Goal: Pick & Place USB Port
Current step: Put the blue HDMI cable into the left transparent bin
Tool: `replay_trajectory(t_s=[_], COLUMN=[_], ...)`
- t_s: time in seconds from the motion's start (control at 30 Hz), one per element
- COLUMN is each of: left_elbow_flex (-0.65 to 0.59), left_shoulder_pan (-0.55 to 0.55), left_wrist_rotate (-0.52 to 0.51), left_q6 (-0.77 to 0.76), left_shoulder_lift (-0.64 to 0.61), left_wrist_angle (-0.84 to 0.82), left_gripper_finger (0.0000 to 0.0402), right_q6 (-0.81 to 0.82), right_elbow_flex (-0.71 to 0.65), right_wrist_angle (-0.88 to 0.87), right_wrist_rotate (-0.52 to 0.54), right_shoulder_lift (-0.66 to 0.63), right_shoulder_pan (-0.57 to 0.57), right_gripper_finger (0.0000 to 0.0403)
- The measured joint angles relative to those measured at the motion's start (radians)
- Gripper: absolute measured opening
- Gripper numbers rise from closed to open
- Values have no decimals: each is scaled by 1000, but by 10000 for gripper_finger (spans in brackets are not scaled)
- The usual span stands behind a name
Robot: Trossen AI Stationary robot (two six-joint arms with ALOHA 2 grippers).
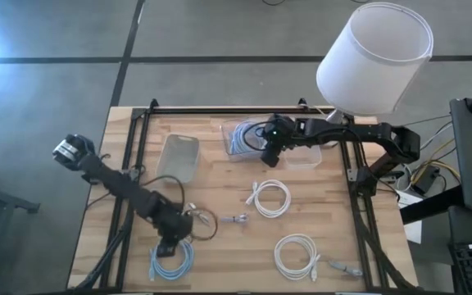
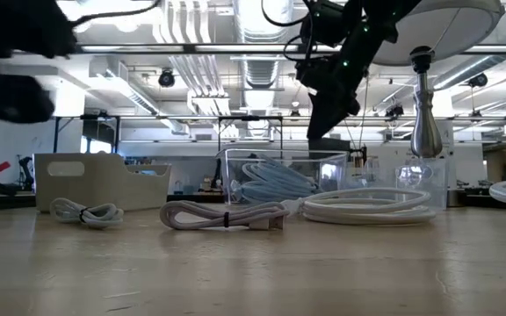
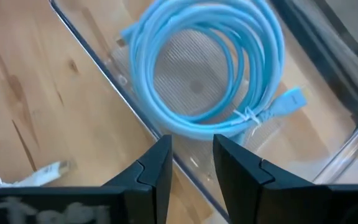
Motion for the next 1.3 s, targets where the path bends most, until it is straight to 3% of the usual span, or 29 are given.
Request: replay_trajectory(t_s=[0.13, 0.33, 0.93, 1.07, 1.3], left_elbow_flex=[-71, -125, -234, -239, -242], left_shoulder_pan=[-72, -115, -114, -110, -97], left_wrist_rotate=[-92, -195, -207, -206, -191], left_q6=[-83, -180, -229, -234, -175], left_shoulder_lift=[0, 0, 14, 15, 16], left_wrist_angle=[136, 131, 163, 175, 177], left_gripper_finger=[190, 190, 188, 157, 49], right_q6=[13, 4, 0, -4, -11], right_elbow_flex=[-22, -45, -52, -57, -67], right_wrist_angle=[7, 49, 76, 90, 94], right_wrist_rotate=[-1, -48, -60, -60, -60], right_shoulder_lift=[0, 0, 0, 0, 0], right_shoulder_pan=[2, 2, 4, 4, 4], right_gripper_finger=[115, 115, 113, 109, 116])
